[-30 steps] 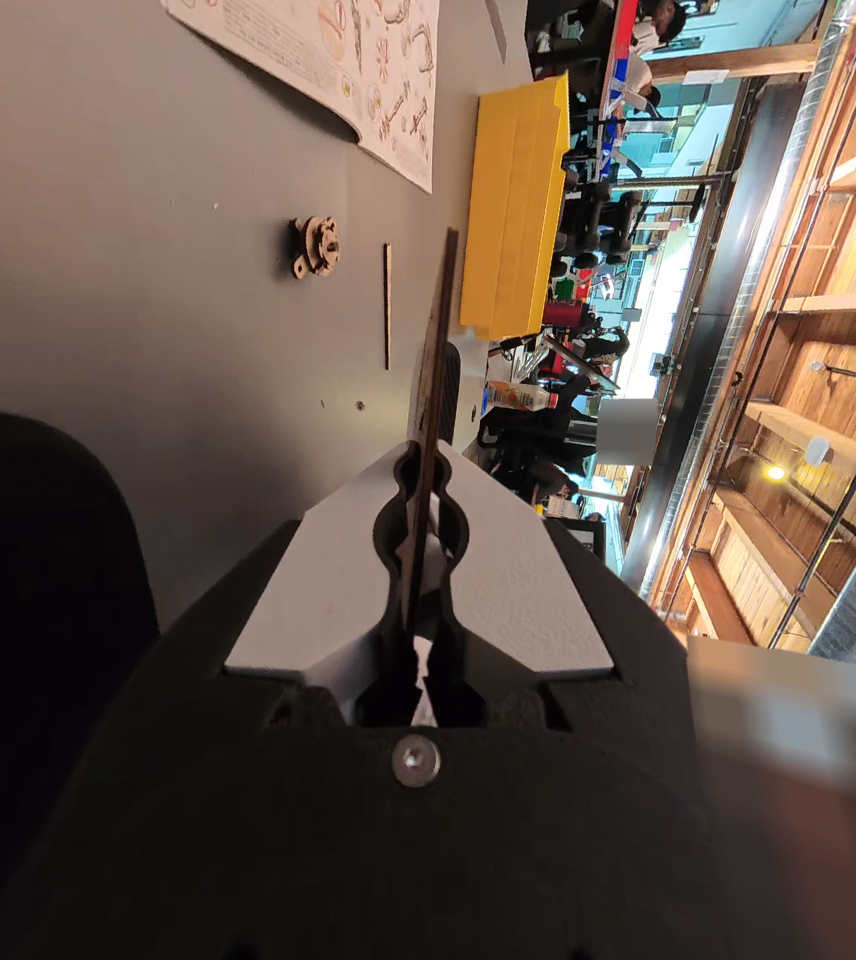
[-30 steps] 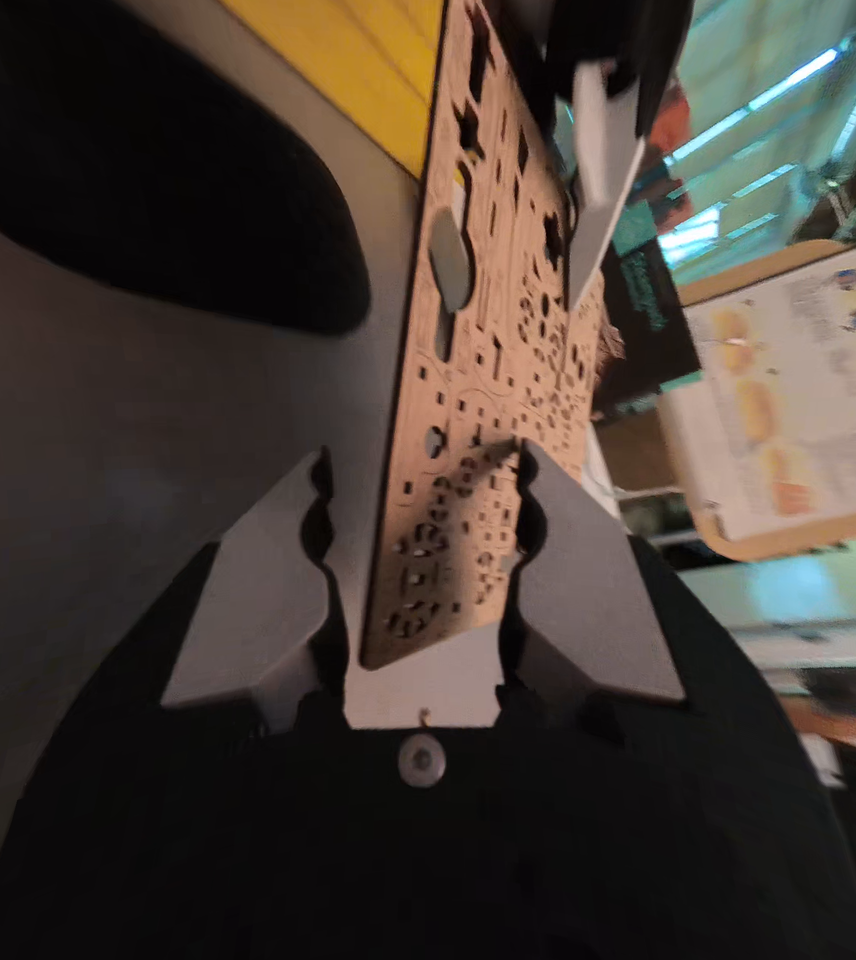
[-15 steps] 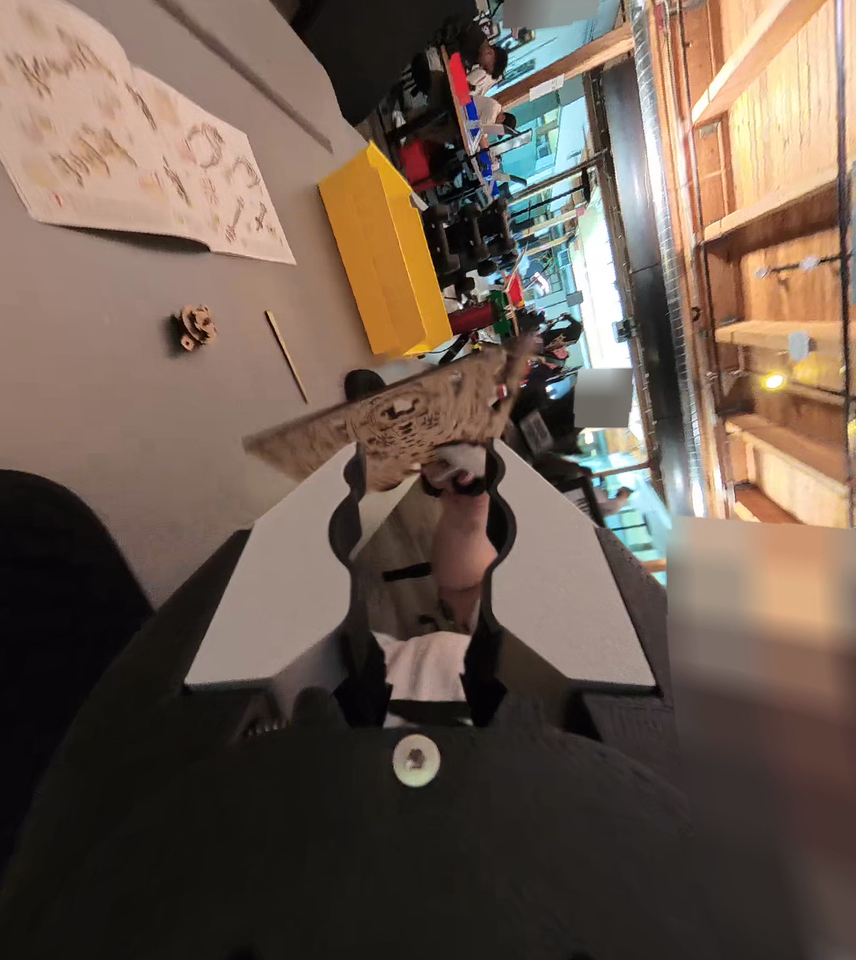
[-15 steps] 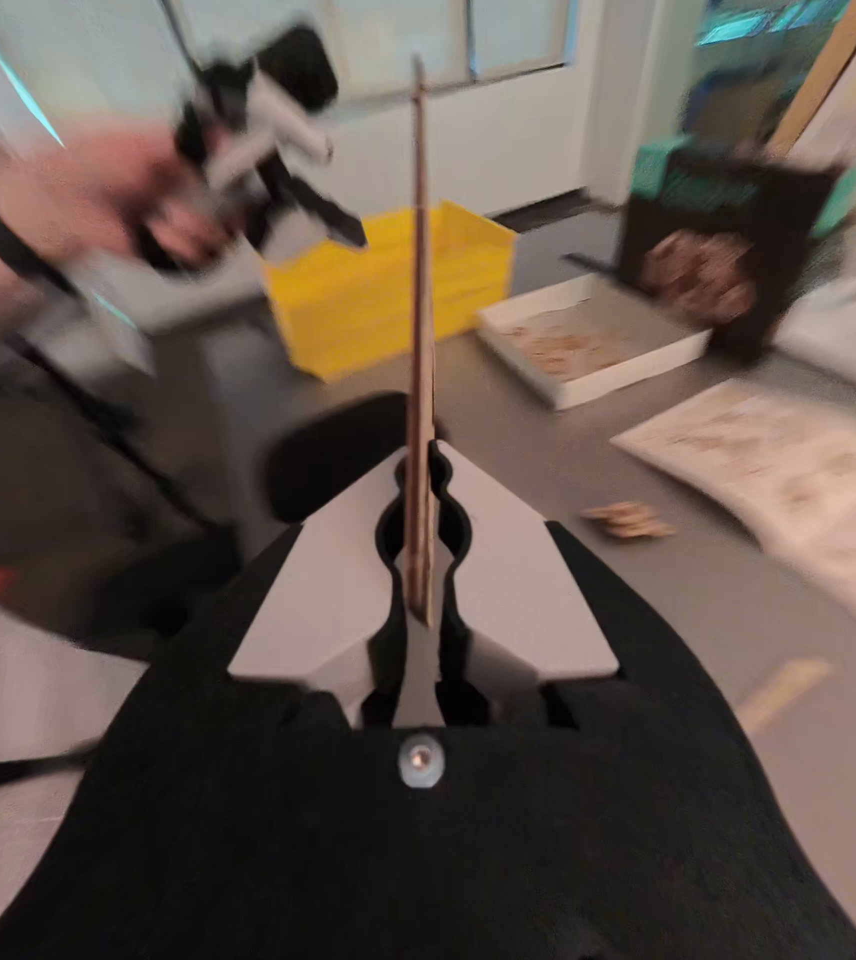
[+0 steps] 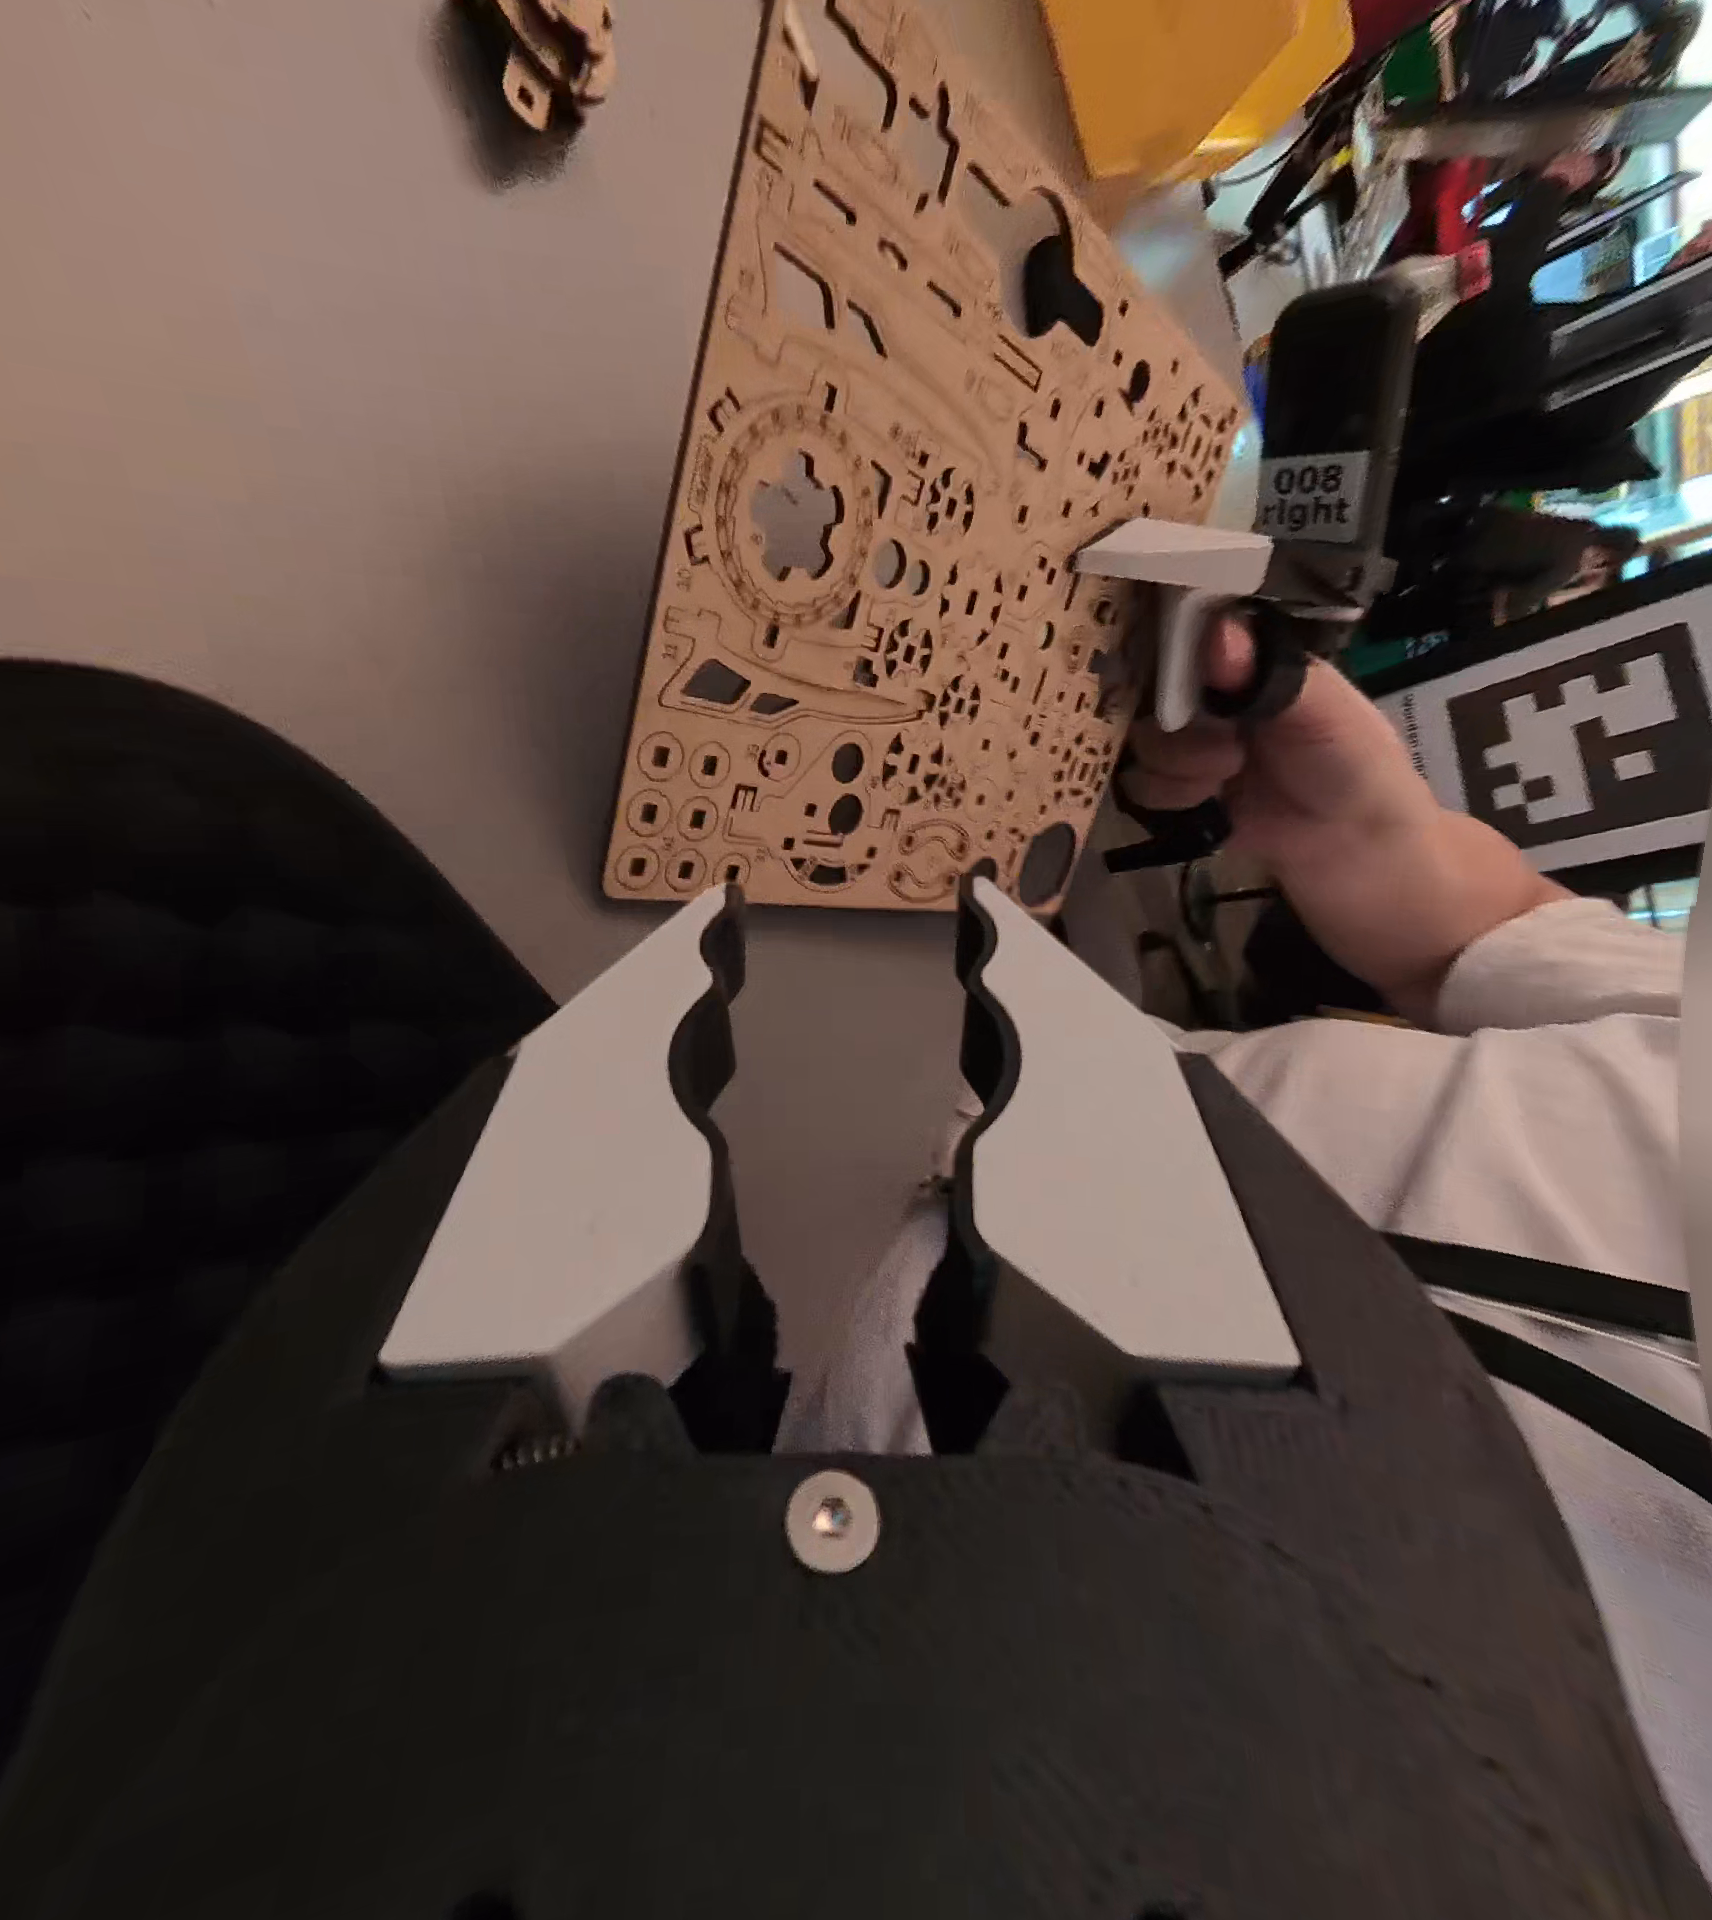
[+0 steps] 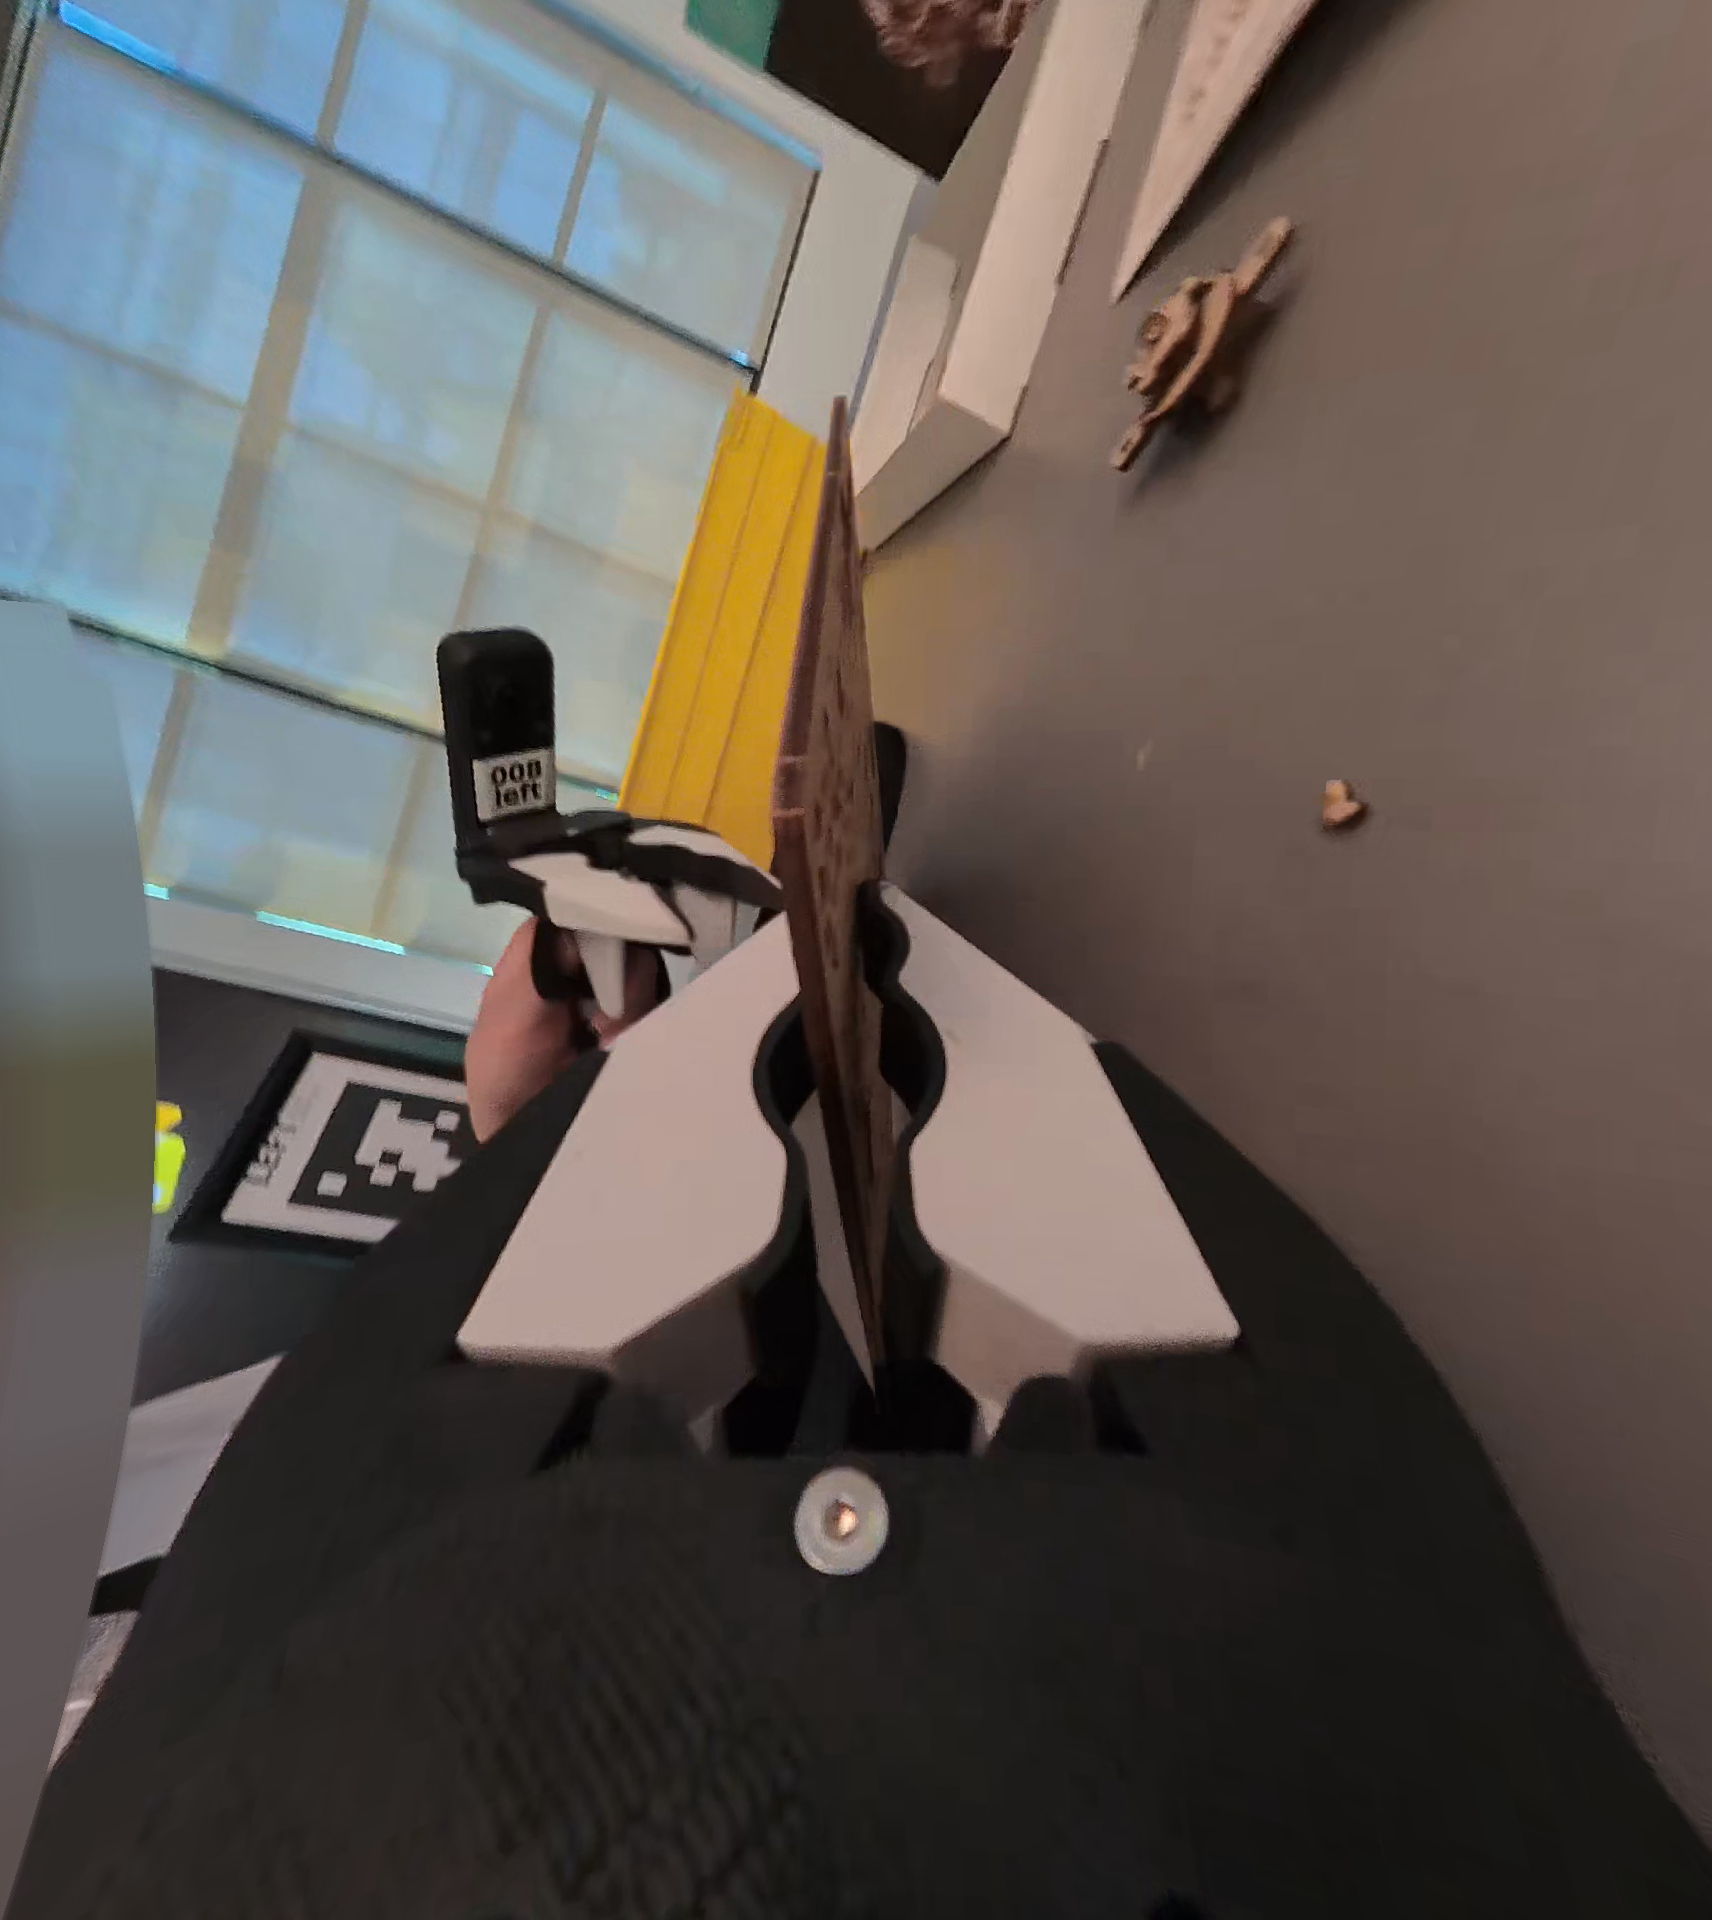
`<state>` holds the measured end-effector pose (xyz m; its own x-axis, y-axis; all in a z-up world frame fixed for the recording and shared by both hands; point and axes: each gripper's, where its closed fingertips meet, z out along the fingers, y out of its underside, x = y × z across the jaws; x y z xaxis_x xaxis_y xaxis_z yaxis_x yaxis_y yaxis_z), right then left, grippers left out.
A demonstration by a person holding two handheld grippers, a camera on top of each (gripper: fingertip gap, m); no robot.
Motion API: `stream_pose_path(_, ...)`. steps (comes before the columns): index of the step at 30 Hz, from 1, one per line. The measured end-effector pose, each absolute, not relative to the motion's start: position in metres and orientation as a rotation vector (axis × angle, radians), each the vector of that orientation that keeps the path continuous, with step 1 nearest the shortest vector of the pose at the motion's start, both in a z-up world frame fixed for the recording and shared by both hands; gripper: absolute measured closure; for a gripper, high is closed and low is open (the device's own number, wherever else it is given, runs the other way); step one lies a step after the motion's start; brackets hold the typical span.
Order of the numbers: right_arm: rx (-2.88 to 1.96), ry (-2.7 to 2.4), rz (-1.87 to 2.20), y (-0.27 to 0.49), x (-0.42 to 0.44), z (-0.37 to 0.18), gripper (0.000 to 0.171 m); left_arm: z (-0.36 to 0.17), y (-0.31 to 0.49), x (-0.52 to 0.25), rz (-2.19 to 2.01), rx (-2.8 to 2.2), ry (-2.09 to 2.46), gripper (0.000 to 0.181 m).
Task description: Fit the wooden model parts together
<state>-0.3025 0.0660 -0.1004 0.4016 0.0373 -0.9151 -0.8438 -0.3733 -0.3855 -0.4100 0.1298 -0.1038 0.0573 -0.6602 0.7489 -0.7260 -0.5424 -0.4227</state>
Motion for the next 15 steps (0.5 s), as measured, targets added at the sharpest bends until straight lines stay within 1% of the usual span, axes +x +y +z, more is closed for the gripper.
stream_pose_path(4, -1.662, 0.774, 1.090, 0.070, -0.305, -0.110, 0.169, -0.133, 0.128, -0.394, 1.382, 2.281, -1.610, 0.144)
stream_pose_path(5, -1.671, 0.782, 1.082, 0.070, -0.306, -0.113, 0.169, -0.139, 0.127, -0.391, 1.345, 2.281, -1.646, 0.158)
stream_pose_path(7, -1.689, 0.785, 1.050, 0.069, -0.305, -0.118, 0.167, -0.144, 0.126, -0.385, 1.319, 2.270, -1.683, 0.170)
stream_pose_path(8, -1.699, 0.775, 1.048, 0.067, -0.305, -0.120, 0.162, -0.146, 0.127, -0.383, 1.308, 2.271, -1.691, 0.173)
stream_pose_path(10, -1.766, 0.748, 1.034, 0.063, -0.307, -0.126, 0.145, -0.149, 0.129, -0.381, 1.293, 2.267, -1.689, 0.178)
stream_pose_path(11, -1.804, 0.718, 1.025, 0.060, -0.309, -0.129, 0.141, -0.150, 0.130, -0.380, 1.290, 2.261, -1.679, 0.181)
stream_pose_path(13, -1.892, 0.645, 1.005, 0.053, -0.313, -0.134, 0.135, -0.151, 0.129, -0.377, 1.302, 2.239, -1.649, 0.181)
stream_pose_path(15, -1.977, 0.545, 0.985, 0.043, -0.316, -0.136, 0.137, -0.150, 0.128, -0.376, 1.312, 2.218, -1.624, 0.181)
